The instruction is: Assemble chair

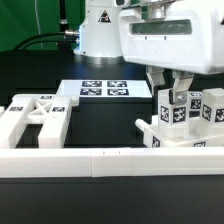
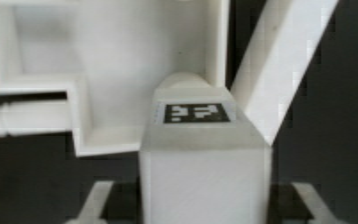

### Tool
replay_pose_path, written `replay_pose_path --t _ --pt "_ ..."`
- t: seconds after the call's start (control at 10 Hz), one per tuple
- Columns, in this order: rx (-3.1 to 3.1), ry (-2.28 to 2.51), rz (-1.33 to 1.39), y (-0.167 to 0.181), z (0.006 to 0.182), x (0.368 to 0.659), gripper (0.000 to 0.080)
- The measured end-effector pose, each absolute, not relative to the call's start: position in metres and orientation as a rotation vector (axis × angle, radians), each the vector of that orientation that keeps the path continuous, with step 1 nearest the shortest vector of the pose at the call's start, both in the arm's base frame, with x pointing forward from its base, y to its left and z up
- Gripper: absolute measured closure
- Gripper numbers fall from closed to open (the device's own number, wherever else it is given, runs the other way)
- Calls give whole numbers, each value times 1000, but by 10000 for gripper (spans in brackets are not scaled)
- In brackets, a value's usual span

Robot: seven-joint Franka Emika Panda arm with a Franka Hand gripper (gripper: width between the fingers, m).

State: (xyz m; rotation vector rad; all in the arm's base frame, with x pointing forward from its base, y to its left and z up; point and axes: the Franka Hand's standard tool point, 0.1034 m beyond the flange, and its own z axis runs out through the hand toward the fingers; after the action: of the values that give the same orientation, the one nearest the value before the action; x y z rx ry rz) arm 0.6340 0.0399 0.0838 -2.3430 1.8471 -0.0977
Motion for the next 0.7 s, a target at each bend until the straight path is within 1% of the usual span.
replay_pose_path --t 0.4,0.7 --pt "-2113 2094 -67 41 83 634 512" --pt "-1763 2353 -15 44 83 634 512"
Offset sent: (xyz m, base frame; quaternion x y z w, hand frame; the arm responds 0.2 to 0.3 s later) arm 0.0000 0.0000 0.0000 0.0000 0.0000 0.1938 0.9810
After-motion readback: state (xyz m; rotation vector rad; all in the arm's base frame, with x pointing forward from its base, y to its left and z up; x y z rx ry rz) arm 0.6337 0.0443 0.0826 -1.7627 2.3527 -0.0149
